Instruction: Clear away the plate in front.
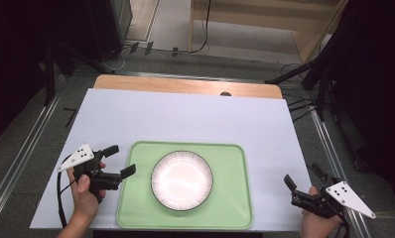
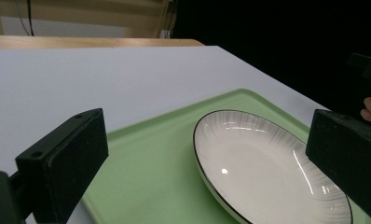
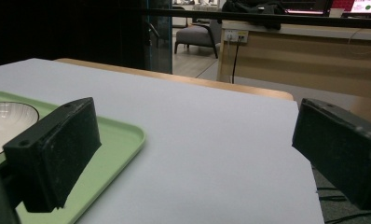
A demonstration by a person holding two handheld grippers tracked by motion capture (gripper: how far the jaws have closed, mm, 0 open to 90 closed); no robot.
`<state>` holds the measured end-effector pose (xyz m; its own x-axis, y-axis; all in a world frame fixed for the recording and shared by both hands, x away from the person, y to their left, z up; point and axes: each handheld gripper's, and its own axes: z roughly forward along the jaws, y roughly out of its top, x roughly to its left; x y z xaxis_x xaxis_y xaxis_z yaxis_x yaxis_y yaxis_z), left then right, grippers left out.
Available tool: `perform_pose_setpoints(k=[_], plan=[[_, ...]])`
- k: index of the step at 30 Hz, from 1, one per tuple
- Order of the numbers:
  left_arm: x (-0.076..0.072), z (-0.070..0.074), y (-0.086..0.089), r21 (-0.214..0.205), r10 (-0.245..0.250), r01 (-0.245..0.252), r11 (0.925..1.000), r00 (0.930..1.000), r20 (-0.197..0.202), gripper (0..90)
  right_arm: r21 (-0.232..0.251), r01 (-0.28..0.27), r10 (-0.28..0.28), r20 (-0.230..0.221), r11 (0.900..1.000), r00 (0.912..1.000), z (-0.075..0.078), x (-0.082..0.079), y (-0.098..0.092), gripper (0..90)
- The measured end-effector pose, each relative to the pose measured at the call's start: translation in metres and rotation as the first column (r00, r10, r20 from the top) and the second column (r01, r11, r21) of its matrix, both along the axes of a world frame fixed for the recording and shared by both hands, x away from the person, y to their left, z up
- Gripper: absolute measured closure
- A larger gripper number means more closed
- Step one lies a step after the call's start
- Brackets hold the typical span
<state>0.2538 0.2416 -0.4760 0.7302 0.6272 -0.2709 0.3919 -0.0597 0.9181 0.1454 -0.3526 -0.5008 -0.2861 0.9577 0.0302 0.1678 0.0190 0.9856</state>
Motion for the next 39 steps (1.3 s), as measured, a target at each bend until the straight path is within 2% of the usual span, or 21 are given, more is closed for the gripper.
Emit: perform_pose_setpoints(k=[5,10,12,14,17,19,21,22,26,28,30,34,39], plan=[[-0.008,0.000,0.014,-0.010,0.035,-0.035,0.9993,0.9991,0.024,0.0,0.002,0.001,-0.001,0.000,1.0000,1.0000,0.000,0.000,0.000,1.3],[-0.016,0.002,0.032,0.000,0.089,-0.089,0.9961,0.9949,0.048,0.0,0.002,0.001,-0.001,-0.001,1.0000,1.0000,0.000,0.000,0.000,1.3],[-0.019,0.002,0.040,-0.024,0.109,-0.108,0.9939,0.9928,0.049,0.0,0.002,0.000,0.000,-0.001,1.0000,1.0000,0.000,0.000,0.000,1.3],[-0.023,0.003,0.048,-0.030,0.137,-0.136,0.9903,0.9888,0.058,0.0,0.000,0.000,0.000,0.001,1.0000,1.0000,0.000,0.000,0.000,1.3],[-0.027,0.005,0.058,-0.013,0.165,-0.165,0.9863,0.9829,0.082,0.0,0.001,0.004,-0.004,0.001,1.0000,1.0000,0.000,-0.001,0.000,1.3],[-0.029,0.006,0.067,-0.037,0.182,-0.179,0.9831,0.9799,0.082,0.0,0.002,0.005,-0.005,0.003,1.0000,1.0000,0.000,-0.001,-0.001,1.3],[-0.032,0.006,0.080,-0.051,0.216,-0.213,0.9758,0.9724,0.087,0.0,0.001,0.006,-0.006,0.002,1.0000,1.0000,0.000,-0.001,-0.001,1.3],[-0.032,0.006,0.080,-0.051,0.216,-0.213,0.9758,0.9724,0.087,0.0,0.000,0.007,-0.007,0.002,1.0000,1.0000,0.000,-0.001,-0.001,1.3],[-0.037,0.002,0.092,-0.028,0.248,-0.247,0.9686,0.9638,0.097,0.0,0.001,0.007,-0.007,0.001,1.0000,1.0000,0.000,-0.001,-0.001,1.3],[-0.039,0.000,0.096,-0.024,0.254,-0.253,0.9672,0.9623,0.097,0.0,0.000,0.008,-0.008,0.001,1.0000,1.0000,0.000,-0.001,-0.001,1.3],[-0.042,-0.002,0.100,-0.005,0.270,-0.271,0.9625,0.9568,0.107,0.0,0.001,0.007,-0.007,0.001,1.0000,1.0000,0.000,0.000,-0.001,1.3],[-0.041,-0.002,0.105,-0.024,0.285,-0.284,0.9585,0.9533,0.100,0.0,0.000,0.005,-0.005,0.001,1.0000,1.0000,0.000,0.000,-0.001,1.3],[-0.039,-0.004,0.102,-0.015,0.273,-0.273,0.9619,0.9575,0.093,0.0,-0.005,0.004,-0.004,0.003,1.0000,1.0000,0.000,0.000,-0.001,1.3]])
